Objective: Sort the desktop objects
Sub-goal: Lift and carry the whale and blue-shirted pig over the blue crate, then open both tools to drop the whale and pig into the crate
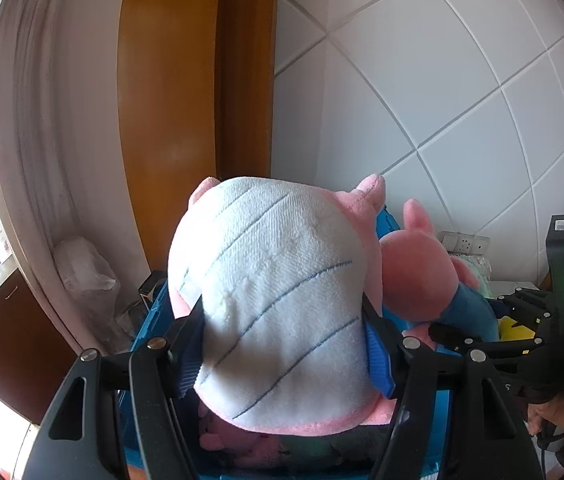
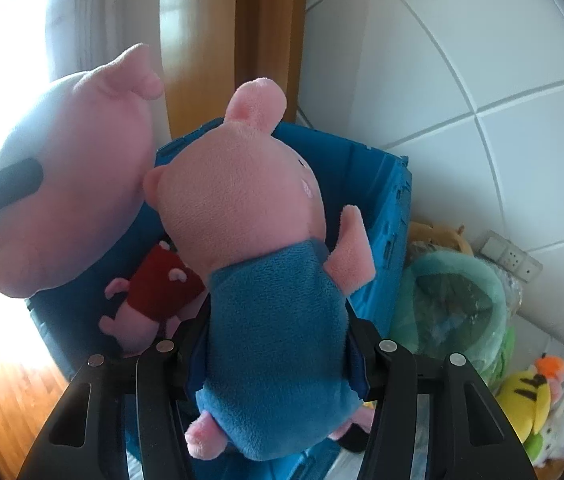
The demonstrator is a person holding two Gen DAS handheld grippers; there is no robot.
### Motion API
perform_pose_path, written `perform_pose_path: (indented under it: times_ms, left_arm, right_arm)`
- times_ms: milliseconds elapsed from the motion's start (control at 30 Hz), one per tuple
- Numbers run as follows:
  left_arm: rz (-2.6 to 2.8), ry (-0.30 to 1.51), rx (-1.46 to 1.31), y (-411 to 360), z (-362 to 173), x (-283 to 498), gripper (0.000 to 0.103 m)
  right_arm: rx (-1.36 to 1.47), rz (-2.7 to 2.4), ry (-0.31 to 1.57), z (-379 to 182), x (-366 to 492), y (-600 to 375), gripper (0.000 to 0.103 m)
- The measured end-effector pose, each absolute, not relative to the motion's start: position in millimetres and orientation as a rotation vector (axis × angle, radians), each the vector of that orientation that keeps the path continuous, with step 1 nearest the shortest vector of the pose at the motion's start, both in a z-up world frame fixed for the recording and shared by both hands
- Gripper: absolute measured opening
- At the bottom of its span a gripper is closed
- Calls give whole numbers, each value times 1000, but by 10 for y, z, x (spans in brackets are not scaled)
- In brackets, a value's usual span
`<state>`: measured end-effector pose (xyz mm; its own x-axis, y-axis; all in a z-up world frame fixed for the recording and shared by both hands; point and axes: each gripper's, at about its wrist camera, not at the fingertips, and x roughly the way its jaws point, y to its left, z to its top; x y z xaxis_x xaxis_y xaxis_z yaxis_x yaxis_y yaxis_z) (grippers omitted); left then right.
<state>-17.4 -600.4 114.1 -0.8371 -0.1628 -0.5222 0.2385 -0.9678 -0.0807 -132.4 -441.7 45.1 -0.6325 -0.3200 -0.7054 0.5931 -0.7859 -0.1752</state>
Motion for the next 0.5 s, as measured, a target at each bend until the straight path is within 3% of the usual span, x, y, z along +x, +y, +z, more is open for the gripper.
perform_pose_path:
  times_ms: [500]
  left_arm:
    - [-2807, 227, 817, -6145, 1053, -375, 67]
  right_arm:
    - [973, -2389, 592, 332, -1628, -4559, 54]
